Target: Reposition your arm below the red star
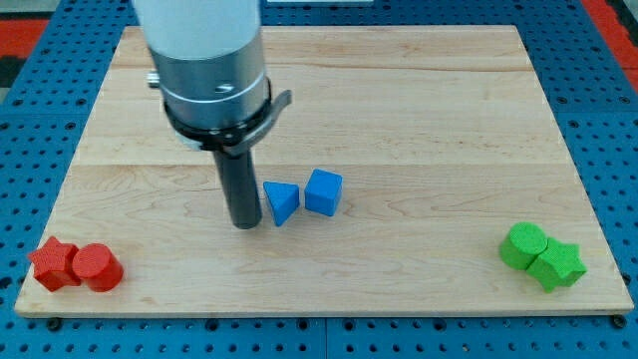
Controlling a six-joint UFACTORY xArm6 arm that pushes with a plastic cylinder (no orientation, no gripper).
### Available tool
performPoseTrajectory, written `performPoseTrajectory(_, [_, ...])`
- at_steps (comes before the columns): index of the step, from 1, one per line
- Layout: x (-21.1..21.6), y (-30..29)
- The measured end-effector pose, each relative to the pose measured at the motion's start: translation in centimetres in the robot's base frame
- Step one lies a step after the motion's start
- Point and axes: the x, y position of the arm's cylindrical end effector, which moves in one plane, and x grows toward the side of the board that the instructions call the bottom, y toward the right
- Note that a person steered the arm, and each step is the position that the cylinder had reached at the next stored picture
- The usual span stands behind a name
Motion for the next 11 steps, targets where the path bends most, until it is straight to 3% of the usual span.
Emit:
performPoseTrajectory(5, [-0.5, -21.2])
performPoseTrajectory(8, [1.2, -21.3])
performPoseTrajectory(11, [7.5, -21.2])
